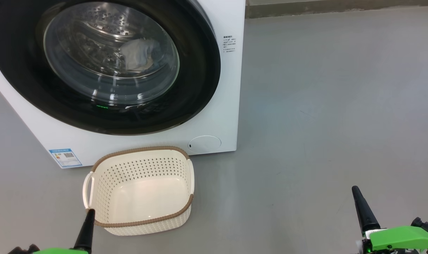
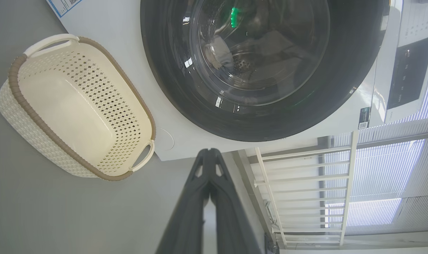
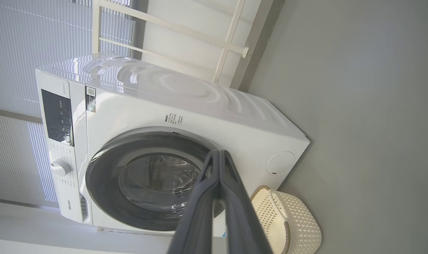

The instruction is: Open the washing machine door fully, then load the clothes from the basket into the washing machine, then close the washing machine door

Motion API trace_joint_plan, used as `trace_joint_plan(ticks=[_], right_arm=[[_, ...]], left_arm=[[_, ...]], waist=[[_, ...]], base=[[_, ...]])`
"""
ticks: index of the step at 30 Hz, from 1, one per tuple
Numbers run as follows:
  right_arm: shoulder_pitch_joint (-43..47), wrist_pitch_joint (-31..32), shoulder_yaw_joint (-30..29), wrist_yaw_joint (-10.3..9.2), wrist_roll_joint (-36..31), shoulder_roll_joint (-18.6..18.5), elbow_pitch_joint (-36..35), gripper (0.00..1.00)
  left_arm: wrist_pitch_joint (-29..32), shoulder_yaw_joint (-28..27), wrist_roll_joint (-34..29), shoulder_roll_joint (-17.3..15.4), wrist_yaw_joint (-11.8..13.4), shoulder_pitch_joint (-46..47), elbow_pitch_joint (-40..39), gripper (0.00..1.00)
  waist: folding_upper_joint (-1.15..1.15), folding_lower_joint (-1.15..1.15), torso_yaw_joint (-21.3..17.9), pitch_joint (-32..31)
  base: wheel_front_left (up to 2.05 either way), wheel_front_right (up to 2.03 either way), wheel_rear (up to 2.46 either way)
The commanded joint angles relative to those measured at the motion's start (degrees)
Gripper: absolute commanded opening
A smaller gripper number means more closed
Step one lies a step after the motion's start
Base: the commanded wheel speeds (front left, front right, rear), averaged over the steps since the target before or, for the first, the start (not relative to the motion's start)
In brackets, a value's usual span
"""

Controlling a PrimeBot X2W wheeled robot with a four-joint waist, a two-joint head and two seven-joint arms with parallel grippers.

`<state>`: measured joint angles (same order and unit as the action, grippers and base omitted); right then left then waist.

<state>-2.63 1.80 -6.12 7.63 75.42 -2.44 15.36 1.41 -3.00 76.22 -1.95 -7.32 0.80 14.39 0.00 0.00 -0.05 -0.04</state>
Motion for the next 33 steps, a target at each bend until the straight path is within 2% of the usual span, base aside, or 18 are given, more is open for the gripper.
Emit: trace_joint_plan(ticks=[1,26,33], right_arm=[[-2.32,0.50,0.87,-0.08,1.72,-0.56,-1.39,0.00],[-3.54,4.57,-0.25,-0.14,16.87,-0.58,-1.35,0.00],[-3.54,4.59,-0.27,-0.14,16.85,-0.56,-1.35,0.00]], left_arm=[[0.55,-1.77,1.66,-1.12,-0.13,3.07,-1.07,0.00],[4.62,-2.95,16.41,-1.36,-0.16,5.33,-0.36,0.00],[4.67,-3.01,16.36,-1.32,-0.16,5.34,-0.35,0.00]], waist=[[0.00,0.00,0.00,0.01],[0.00,0.00,0.05,0.22],[0.00,0.00,0.05,0.22]], base=[[0.00,0.00,0.00],[0.00,0.00,0.00],[0.00,0.00,0.00]])
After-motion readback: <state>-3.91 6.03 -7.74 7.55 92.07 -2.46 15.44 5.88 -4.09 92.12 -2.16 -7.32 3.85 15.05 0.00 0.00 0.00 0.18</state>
